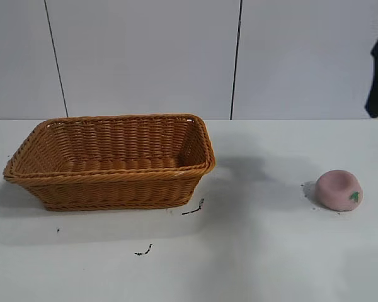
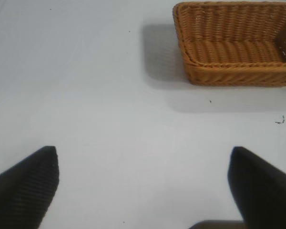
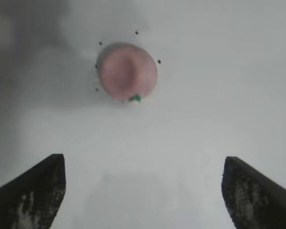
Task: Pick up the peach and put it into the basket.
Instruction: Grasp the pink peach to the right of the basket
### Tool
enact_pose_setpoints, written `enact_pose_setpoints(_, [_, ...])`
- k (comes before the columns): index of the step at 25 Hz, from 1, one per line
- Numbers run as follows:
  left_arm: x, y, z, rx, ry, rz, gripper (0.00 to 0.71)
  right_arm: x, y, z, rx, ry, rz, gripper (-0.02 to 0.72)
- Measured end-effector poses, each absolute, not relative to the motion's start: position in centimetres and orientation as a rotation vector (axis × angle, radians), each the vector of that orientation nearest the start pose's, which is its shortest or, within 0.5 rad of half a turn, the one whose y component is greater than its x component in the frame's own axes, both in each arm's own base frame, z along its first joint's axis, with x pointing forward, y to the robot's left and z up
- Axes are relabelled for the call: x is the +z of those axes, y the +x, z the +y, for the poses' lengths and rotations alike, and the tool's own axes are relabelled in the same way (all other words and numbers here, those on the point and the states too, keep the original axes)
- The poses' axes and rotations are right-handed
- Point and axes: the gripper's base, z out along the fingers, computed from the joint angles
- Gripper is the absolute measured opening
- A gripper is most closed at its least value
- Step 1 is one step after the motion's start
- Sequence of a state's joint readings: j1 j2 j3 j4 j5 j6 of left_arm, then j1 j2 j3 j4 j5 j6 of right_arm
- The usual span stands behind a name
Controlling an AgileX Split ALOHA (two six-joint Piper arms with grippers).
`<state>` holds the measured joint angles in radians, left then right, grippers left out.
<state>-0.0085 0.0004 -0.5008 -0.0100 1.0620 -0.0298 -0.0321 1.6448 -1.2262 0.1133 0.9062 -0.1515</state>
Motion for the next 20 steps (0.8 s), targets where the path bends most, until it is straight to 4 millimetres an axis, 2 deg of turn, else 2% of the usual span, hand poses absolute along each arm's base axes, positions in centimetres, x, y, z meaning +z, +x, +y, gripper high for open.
enact_pose_setpoints(3, [27.7,-0.5,-0.1,-0.036,-0.021,2.045,0.693,23.4,36.0,-0.3,0.112,-0.089,2.849,0.611])
enact_pose_setpoints(6, [27.7,-0.5,-0.1,-0.036,-0.021,2.045,0.693,20.9,37.5,0.0,0.105,-0.113,2.91,0.611])
enact_pose_setpoints(8, [27.7,-0.5,-0.1,-0.036,-0.021,2.045,0.693,19.1,37.9,0.7,0.08,-0.169,2.95,0.611])
enact_pose_setpoints(13, [27.7,-0.5,-0.1,-0.036,-0.021,2.045,0.693,16.3,38.9,2.7,0.04,-0.249,2.95,0.611])
enact_pose_setpoints(20, [27.7,-0.5,-0.1,-0.036,-0.021,2.045,0.693,14.2,39.5,2.5,-0.035,-0.158,2.971,0.611])
